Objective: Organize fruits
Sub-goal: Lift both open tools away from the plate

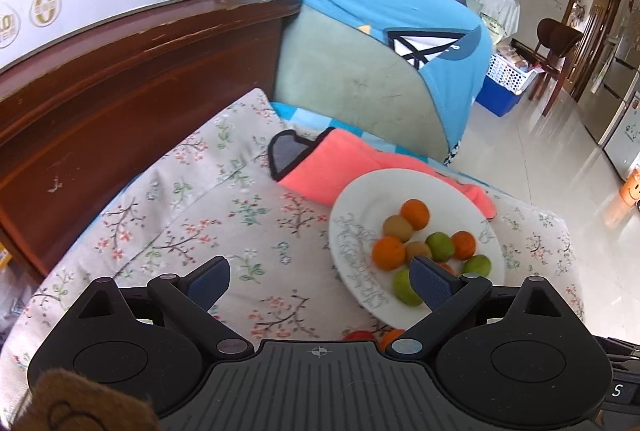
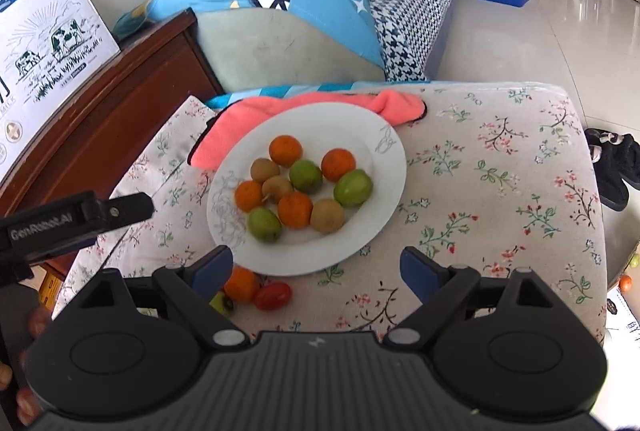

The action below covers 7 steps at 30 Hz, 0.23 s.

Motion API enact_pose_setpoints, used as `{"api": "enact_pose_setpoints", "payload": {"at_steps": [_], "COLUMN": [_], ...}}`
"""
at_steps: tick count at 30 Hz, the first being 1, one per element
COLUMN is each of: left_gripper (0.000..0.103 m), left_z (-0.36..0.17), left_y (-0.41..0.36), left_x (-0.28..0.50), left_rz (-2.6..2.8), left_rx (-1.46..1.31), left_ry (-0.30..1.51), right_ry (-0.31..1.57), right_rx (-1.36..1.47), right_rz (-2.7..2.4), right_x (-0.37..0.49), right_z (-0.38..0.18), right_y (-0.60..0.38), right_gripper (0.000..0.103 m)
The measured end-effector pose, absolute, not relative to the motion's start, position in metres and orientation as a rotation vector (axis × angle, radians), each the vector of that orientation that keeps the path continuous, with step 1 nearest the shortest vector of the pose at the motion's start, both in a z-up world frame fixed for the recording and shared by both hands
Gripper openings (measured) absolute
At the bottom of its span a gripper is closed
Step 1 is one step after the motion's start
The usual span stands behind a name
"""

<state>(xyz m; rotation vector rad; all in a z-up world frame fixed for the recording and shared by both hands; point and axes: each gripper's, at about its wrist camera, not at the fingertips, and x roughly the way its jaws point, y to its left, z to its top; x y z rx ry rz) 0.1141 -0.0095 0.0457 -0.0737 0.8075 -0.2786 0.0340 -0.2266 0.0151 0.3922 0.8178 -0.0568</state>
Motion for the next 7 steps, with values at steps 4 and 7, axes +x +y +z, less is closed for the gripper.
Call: {"api": "enact_pose_setpoints", "payload": {"at_steps": [4,7], "left_gripper": [0.097,0.097], "left_z": [0.041,0.039], "left_y": [-0.002,0.003], "left_x": [0.117,0.117], "left_rz": [-0.278,-0.283], "left_rx": [-0.057,-0.051], "left_ry": [0.842,0.851], "right_ry": [0.83,0.841], "right_rx": [0.35,0.334], "right_rz": [-0.049,-0.02], "right_x": [0.034,0.036], "right_z": [0.01,0.006], "right_y": [-0.219,-0.213], "right_gripper": [0.091,0.091]}}
